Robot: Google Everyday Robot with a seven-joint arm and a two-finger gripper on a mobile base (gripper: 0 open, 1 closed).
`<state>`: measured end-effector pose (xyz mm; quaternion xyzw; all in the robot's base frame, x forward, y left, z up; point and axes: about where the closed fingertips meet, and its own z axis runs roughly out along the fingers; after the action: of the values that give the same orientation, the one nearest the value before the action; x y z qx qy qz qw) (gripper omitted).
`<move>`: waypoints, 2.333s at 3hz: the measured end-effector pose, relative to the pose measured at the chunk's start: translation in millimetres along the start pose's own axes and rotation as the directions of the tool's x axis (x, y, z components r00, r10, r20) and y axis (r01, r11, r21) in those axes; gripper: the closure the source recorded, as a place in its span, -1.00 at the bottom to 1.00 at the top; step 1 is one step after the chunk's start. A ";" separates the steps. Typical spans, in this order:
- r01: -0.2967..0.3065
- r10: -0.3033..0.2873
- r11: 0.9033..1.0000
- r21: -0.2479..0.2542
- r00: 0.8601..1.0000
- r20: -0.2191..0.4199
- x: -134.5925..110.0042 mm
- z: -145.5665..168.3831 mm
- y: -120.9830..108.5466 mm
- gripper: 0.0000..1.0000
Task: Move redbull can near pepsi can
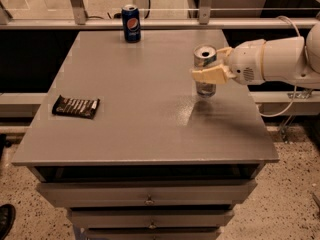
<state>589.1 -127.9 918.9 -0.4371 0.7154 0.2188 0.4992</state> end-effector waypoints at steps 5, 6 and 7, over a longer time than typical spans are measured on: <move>-0.011 -0.034 0.971 0.237 0.982 0.184 -82.5 77.8 -126.0 1.00; -0.067 0.013 0.974 0.216 0.970 0.243 -98.5 124.7 -145.2 1.00; -0.116 0.082 0.986 0.115 0.960 0.267 -125.1 219.0 -146.4 1.00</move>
Offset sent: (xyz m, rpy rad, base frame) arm 0.0189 -0.0024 0.0283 -0.0211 -0.0465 -0.0267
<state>842.1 10.7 961.5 -0.3346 0.6772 0.2523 0.6048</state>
